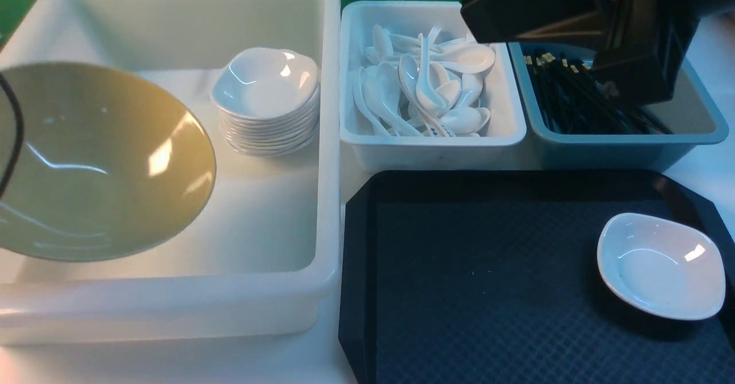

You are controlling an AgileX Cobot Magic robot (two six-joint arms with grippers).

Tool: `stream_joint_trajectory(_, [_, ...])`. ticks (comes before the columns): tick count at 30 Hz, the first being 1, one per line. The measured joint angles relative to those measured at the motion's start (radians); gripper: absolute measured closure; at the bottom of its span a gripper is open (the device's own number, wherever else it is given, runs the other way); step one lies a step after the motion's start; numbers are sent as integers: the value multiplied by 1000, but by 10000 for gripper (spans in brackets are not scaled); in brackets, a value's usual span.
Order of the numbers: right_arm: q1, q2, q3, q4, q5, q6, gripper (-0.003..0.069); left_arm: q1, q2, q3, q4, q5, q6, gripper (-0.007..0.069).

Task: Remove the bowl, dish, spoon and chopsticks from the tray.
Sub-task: Use the left arm to put the noodle bowl into the large storage box on the left

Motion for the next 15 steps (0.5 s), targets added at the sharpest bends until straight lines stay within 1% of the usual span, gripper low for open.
stream_joint_trajectory(3, [0,0,0,-1,4,0,624,0,62,51,-44,-64,42,622])
stream_joint_trajectory(6, [0,0,-1,-2,4,0,624,0,105,62,-61,-108,71,622])
stream_joint_trajectory(7, [0,0,-1,-1,4,-1,624,0,147,64,-79,-151,96,622])
stream_joint_trajectory(10, [0,0,-1,-2,5,-1,624,0,196,64,-107,-206,125,617])
stream_joint_trajectory(13, [0,0,-1,-4,5,-1,624,0,234,60,-116,-231,168,599])
stream_joint_trajectory(15, [0,0,-2,-18,6,-1,624,0,249,54,-114,-239,211,557])
